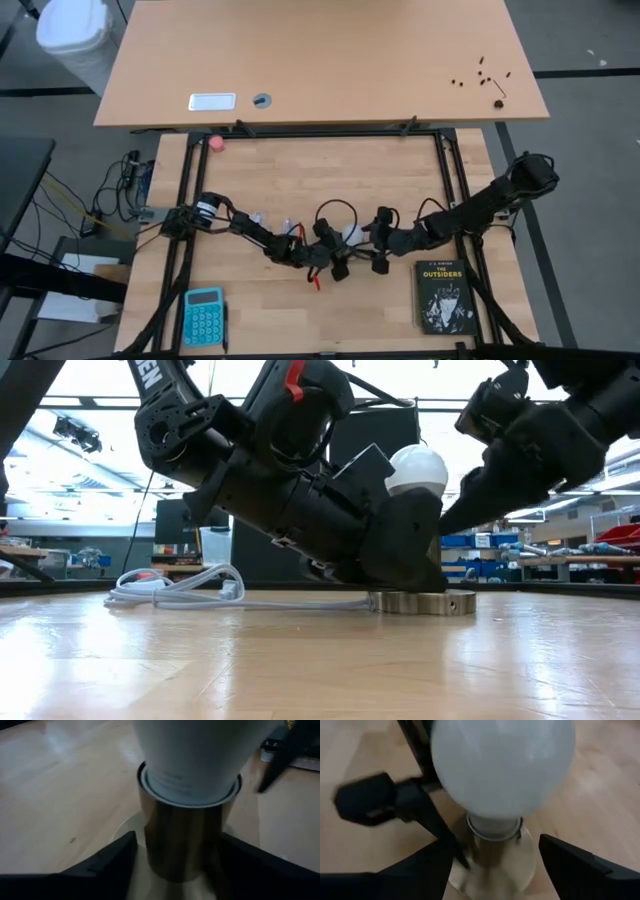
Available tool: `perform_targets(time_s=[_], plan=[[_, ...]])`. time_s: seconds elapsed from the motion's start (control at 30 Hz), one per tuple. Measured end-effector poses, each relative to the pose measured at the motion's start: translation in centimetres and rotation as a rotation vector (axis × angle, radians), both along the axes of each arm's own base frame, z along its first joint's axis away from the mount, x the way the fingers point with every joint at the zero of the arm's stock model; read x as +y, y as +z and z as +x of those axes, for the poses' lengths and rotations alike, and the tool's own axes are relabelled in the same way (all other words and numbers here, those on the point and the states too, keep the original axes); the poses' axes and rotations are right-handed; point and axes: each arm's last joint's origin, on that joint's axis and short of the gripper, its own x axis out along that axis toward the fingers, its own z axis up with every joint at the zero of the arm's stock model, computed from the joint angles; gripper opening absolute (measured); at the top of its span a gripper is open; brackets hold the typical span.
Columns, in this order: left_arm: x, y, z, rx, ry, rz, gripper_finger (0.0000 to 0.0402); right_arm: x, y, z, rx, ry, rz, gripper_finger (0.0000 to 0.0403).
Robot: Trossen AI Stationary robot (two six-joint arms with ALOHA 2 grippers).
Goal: Screw lightbulb
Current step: Insert the white lightbulb into the silver lamp
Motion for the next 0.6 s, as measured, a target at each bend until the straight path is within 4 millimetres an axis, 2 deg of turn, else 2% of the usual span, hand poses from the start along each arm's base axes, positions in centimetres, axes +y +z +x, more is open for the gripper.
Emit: perform_targets(time_s=[0.1, 0.2, 0.33, 0.5, 0.6], plan=[[0.0, 0.3, 0.1, 0.003, -0.01, 0.012, 0.0308, -0.3, -1.0, -0.8, 0.02, -0.03, -0.016, 0.0294], [0.0, 0.8, -0.1, 0.012, -0.008, 0.024, 0.0319, -0.7, -2.1, -1.7, 0.005, -0.079, -0.002, 0.0287], [0.2, 2.0, -0.4, 0.045, 0.022, 0.055, 0.0319, -1.2, -4.1, -2.7, -0.006, -0.116, 0.035, 0.0281], [0.2, 3.8, -0.8, 0.049, 0.036, 0.064, 0.0314, -1.2, -5.0, -2.7, -0.043, -0.132, 0.063, 0.0276], [0.0, 4.5, -0.9, 0.027, 0.03, 0.059, 0.031, -0.9, -4.7, -2.2, -0.088, -0.095, 0.087, 0.0274]])
